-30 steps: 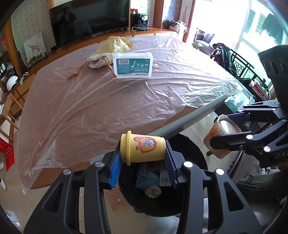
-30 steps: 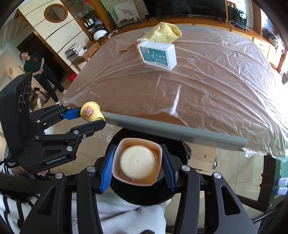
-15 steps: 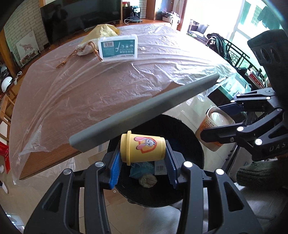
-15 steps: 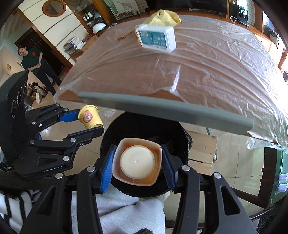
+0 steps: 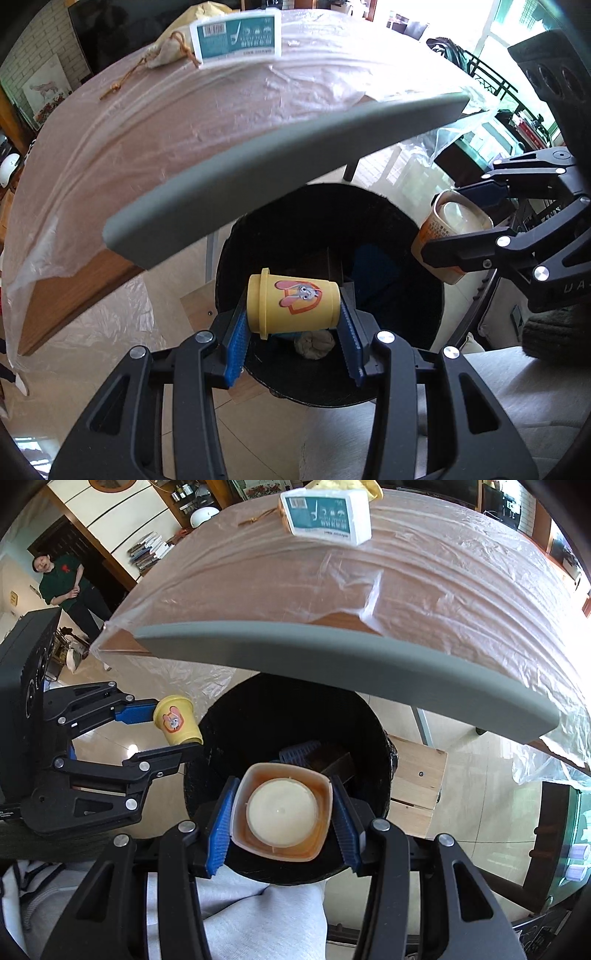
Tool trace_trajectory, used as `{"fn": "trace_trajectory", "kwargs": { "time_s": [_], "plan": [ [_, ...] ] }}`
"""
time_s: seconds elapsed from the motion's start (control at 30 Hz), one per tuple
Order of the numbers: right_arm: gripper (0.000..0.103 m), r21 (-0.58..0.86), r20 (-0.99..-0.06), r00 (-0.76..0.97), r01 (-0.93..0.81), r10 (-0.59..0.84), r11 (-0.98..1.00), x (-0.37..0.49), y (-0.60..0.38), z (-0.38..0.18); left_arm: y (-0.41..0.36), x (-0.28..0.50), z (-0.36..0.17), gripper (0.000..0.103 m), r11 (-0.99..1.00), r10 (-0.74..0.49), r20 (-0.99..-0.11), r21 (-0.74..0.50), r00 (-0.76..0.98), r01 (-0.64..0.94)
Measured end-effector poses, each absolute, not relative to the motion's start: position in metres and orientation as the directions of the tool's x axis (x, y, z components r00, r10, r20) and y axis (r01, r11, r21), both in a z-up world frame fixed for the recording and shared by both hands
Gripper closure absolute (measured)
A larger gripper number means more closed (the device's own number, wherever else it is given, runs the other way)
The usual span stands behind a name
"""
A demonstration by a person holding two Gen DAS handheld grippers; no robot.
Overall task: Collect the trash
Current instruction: 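Carry the round container and yellow cup with both tools over the black bin, then open both tools to drop the container and cup into the bin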
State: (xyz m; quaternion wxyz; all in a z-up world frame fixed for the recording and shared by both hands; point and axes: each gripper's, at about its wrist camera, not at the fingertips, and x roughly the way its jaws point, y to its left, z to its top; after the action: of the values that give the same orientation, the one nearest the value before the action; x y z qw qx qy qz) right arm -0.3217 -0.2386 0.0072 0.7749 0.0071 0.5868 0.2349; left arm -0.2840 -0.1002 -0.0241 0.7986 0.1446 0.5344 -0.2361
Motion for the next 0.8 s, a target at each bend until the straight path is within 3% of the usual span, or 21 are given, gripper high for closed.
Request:
{"fn": "trace_trajectory", "kwargs": {
  "time_s": [0.8],
  "plan": [
    [0.056, 0.242, -0.932, 0.168, -0.374, 0.322, 0.895, -0.316, -0.223, -0.028, -0.107, -0.269, -0.054, 0.058, 0.839, -0.169, -0.947, 0.007, 0.272, 0.544]
  ]
}}
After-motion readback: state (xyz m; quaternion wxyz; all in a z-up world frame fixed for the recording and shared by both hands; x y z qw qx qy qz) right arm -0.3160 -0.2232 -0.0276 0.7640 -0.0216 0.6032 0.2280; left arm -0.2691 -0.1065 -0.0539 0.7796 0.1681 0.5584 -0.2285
